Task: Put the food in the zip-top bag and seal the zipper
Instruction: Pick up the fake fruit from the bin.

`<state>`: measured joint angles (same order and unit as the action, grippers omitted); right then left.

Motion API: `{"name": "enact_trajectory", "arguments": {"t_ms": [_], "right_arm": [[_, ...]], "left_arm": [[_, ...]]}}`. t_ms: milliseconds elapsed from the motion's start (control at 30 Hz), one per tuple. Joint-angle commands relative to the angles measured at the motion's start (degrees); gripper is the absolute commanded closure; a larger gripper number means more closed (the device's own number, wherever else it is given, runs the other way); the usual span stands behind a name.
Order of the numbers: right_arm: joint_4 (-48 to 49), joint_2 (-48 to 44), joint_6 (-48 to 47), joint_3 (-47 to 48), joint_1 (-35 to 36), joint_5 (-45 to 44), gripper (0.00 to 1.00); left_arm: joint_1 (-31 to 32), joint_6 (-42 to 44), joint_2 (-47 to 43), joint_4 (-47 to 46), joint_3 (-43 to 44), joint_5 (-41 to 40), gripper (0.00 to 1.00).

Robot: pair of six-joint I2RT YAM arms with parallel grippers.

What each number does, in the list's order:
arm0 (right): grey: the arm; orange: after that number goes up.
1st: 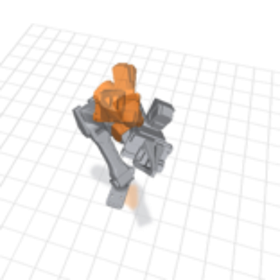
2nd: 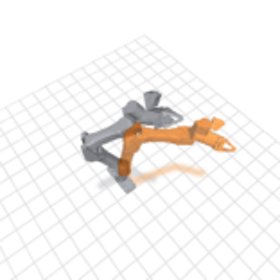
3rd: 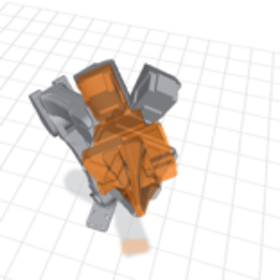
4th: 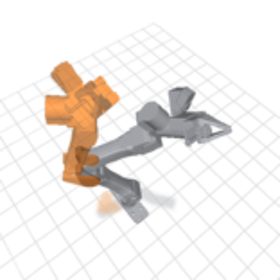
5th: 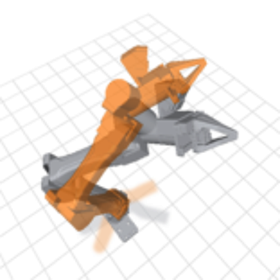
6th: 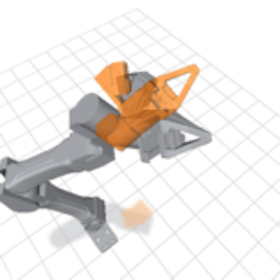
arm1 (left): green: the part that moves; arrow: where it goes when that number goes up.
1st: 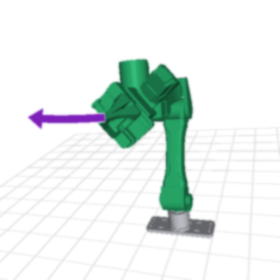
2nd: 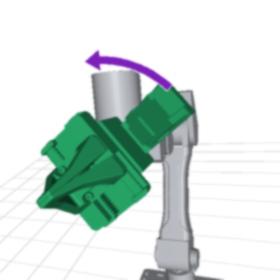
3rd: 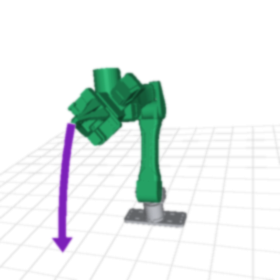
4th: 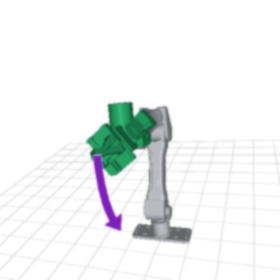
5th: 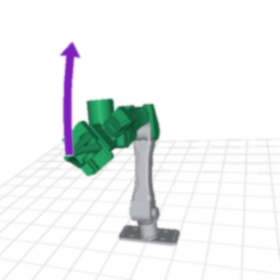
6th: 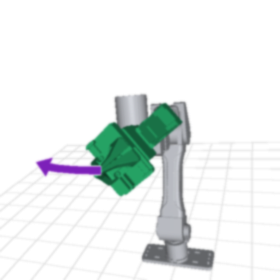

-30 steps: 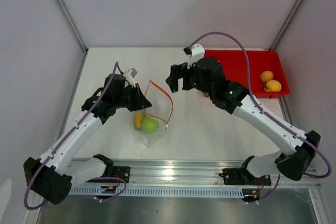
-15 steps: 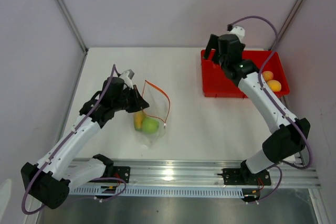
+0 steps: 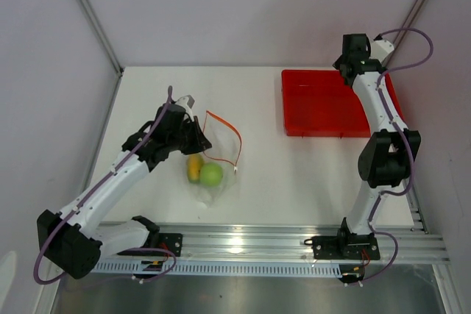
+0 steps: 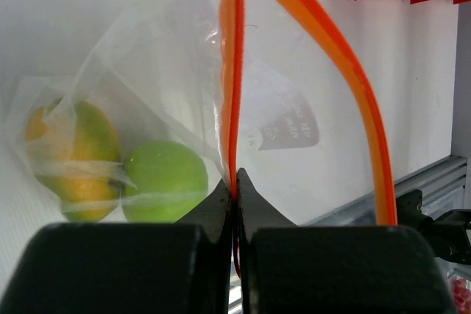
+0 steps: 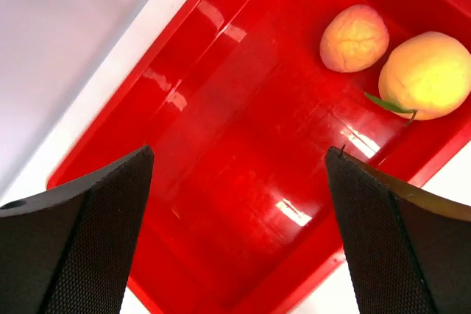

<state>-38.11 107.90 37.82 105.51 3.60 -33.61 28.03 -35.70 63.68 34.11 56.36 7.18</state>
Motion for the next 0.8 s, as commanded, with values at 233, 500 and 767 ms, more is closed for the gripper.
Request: {"name": "enact_trajectory", "arguments": {"t_ms": [233,500,767], "right_arm": [[-12.95,7.94,16.83,11.56,-5.53,-7.52,0.01],[-13.92,9.00,24.57,7.17,-9.83,-7.17,0.01],[-18.31,10.31,33.44,5.84,-11.76,-12.71,0.03]], "left_arm": [[2.03,-0.07,2.59,-0.88,4.20,-1.29,1.00],[2.38,-0.60,2.24,-0.89,3.58,0.03,1.00],[2.38,-2.88,3.64,-3.26,1.38,2.13,1.00]]}}
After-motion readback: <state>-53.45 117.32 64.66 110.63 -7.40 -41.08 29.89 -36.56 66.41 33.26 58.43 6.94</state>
